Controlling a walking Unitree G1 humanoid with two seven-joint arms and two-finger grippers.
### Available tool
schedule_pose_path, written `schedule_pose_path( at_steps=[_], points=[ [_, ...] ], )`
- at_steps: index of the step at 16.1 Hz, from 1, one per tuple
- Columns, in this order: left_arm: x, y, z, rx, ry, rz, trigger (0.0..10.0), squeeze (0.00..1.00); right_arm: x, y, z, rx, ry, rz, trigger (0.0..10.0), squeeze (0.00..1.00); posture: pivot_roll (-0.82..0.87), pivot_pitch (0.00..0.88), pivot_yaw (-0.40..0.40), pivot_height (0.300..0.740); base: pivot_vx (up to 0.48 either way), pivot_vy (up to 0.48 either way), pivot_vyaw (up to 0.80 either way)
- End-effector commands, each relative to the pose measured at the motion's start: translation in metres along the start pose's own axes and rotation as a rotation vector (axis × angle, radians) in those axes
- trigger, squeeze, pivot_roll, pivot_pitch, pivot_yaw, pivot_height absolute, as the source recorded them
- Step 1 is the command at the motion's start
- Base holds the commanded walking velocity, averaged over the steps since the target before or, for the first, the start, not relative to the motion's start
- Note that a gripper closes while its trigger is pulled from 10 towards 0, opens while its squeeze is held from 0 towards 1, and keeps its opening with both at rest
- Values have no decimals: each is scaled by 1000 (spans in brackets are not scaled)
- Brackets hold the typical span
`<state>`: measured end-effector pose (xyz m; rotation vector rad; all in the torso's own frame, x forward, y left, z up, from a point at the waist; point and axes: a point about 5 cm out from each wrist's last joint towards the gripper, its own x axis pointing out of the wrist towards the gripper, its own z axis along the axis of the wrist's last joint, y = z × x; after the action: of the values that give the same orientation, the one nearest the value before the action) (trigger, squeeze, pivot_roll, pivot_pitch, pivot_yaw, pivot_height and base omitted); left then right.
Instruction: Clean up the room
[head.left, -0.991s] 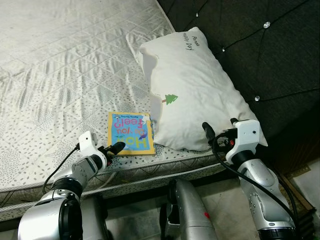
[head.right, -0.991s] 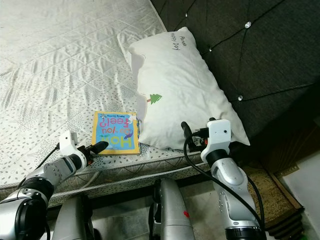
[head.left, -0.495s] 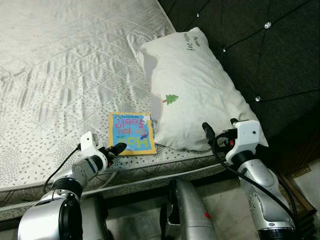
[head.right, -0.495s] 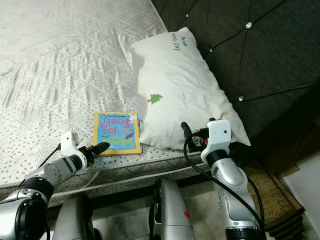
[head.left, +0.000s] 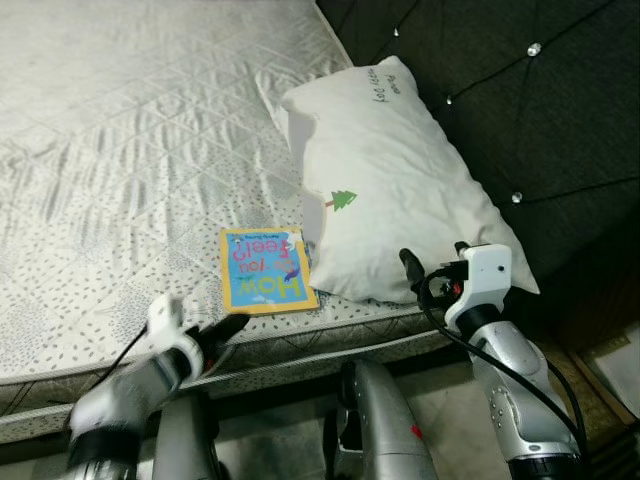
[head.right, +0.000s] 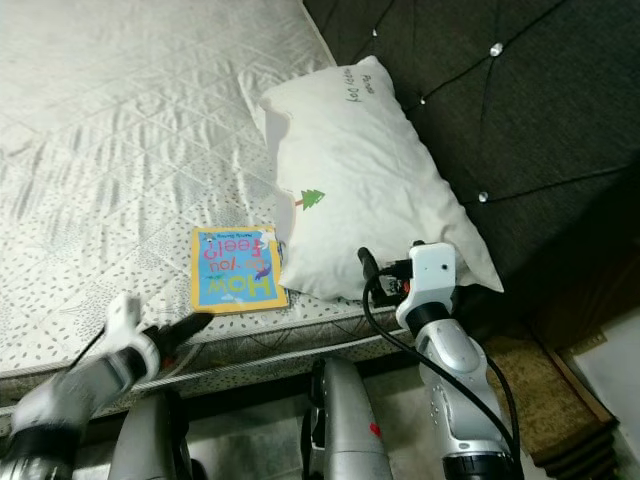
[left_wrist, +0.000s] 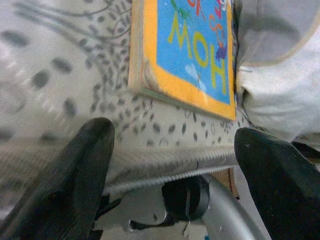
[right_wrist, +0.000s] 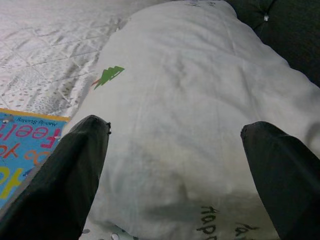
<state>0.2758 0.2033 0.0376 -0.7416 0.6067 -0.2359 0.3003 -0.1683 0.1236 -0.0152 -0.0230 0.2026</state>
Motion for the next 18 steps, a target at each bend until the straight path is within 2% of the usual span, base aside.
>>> schedule_pose_path(
  at_steps=[1, 3, 5, 7, 8, 10, 11, 14, 16, 17, 18],
  points=[
    [-6, -10, -3, 13, 8, -29, 10000, 0, 3, -1, 1, 1, -9, -9, 10000, 0, -52, 131, -73, 567, 0, 0, 0],
    [-17, -24, -11, 38, 20, -66, 10000, 0, 8, 0, 1, 6, -19, -9, 10000, 0, -38, 111, -70, 567, 0, 0, 0],
    [-25, -40, -14, 85, -38, -106, 10000, 0, 13, 2, 3, 12, -36, -8, 10000, 0, -28, 88, -66, 567, 0, 0, 0],
    [-31, -49, 0, 169, -216, -84, 10000, 0, 17, 1, 4, 23, -47, -13, 10000, 0, -16, 57, -65, 567, 0, 0, 0],
    [-36, -53, 13, 240, -365, -46, 10000, 0, 20, 2, 5, 34, -53, -14, 10000, 0, -9, 39, -66, 567, 0, 0, 0],
    [-43, -56, 24, 321, -490, 15, 10000, 0, 22, 3, 7, 63, -65, -18, 10000, 0, -3, 18, -65, 567, 0, 0, 0],
    [-43, -58, 24, 346, -514, 40, 10000, 0, 24, 5, 6, 96, -61, -17, 10000, 0, 0, 6, -61, 567, 0, 0, 0],
    [-41, -56, 28, 416, -578, 131, 10000, 0, 29, 11, 1, 93, -30, -38, 10000, 0, 21, 0, -50, 567, 0, 0, 0],
    [-44, -59, 39, 518, -625, 190, 10000, 0, 34, 19, 3, 141, -28, -14, 10000, 0, 40, 0, -57, 567, 0, 0, 0],
    [-48, -58, 43, 553, -605, 232, 10000, 0, 38, 27, 8, 168, -44, 19, 10000, 0, 45, 0, -65, 567, 0, 0, 0],
    [-50, -56, 43, 560, -597, 248, 10000, 0, 38, 28, 9, 170, -47, 20, 10000, 0, 48, 0, -67, 567, 0, 0, 0]
  ],
)
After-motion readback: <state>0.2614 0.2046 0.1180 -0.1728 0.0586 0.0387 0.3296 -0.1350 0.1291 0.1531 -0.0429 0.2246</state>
